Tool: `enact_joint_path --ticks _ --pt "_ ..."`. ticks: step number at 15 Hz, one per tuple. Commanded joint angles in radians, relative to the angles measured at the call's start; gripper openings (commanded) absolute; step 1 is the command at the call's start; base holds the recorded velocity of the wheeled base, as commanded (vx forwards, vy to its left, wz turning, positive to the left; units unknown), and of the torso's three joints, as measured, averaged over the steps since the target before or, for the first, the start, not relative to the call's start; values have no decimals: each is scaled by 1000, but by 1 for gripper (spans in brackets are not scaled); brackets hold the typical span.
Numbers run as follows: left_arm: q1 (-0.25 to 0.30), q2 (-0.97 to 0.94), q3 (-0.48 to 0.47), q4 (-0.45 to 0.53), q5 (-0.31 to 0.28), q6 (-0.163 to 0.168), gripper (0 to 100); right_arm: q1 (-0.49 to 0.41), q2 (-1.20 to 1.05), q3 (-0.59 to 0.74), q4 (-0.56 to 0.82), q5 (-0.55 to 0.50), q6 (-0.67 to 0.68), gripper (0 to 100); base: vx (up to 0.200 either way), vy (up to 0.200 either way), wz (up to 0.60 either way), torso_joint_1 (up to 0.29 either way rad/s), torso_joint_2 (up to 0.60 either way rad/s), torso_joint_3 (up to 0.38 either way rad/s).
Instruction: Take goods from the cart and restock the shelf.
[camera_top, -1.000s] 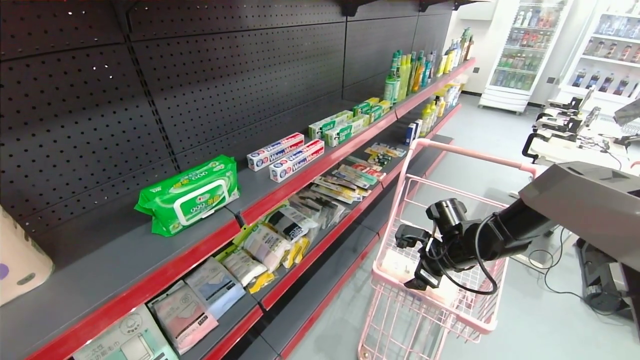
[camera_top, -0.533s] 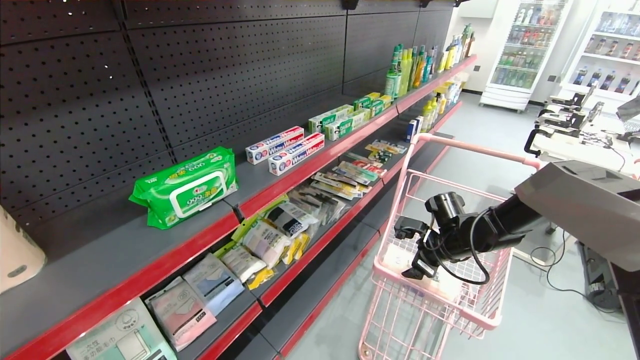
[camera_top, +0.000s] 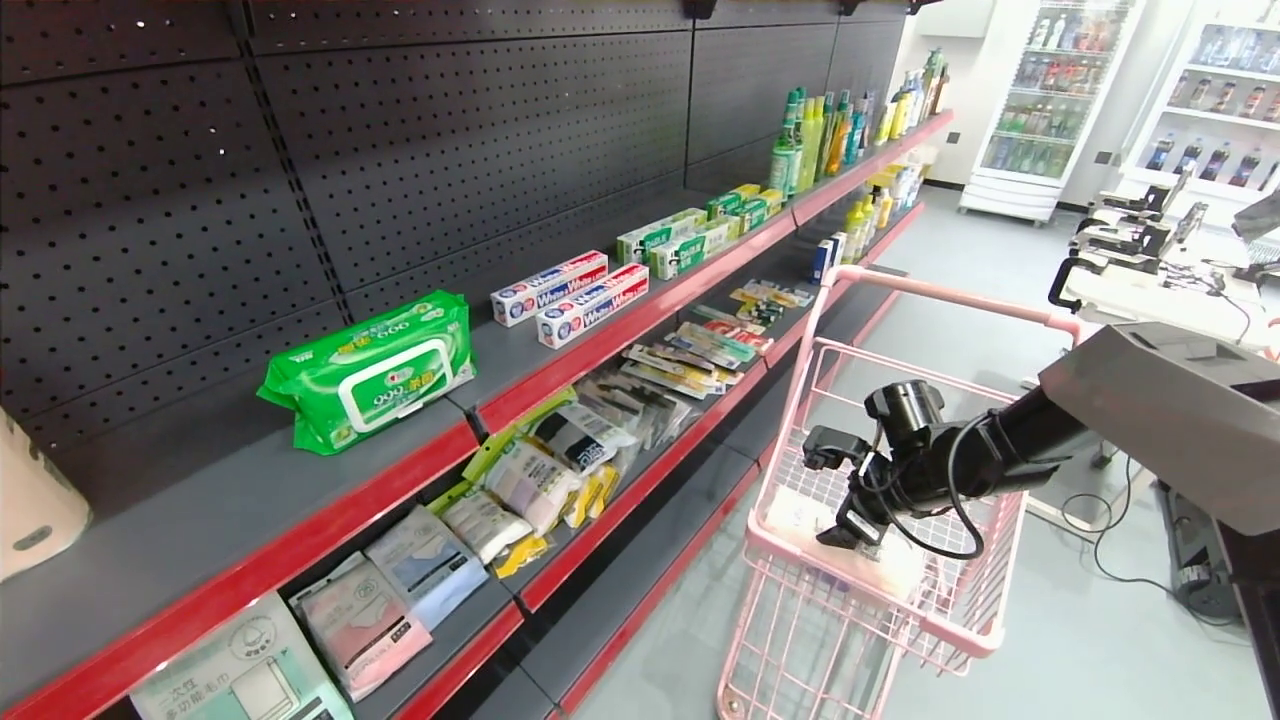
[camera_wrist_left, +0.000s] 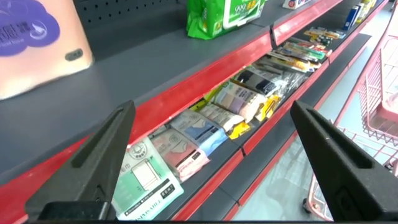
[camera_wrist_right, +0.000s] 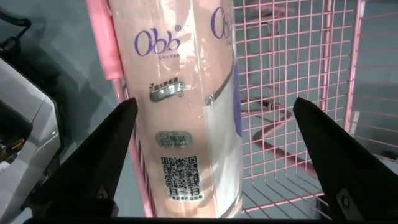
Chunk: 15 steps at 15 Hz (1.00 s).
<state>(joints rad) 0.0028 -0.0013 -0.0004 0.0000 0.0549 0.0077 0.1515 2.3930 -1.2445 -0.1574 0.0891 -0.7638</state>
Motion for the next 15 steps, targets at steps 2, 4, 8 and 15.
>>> enact_joint_path --ticks 2,4,8,15 --pt "0 1 0 0 0 0 100 -7 9 -23 -1 1 0 100 0 0 0 -159 332 183" --pt "0 1 0 0 0 0 100 -6 11 -33 -1 1 0 100 0 0 0 -141 344 190" --pt "0 1 0 0 0 0 100 -4 32 -53 -1 3 1 100 0 0 0 -105 248 133" --pt "0 1 0 0 0 0 100 -4 38 -81 1 3 3 100 0 0 0 0 0 0"
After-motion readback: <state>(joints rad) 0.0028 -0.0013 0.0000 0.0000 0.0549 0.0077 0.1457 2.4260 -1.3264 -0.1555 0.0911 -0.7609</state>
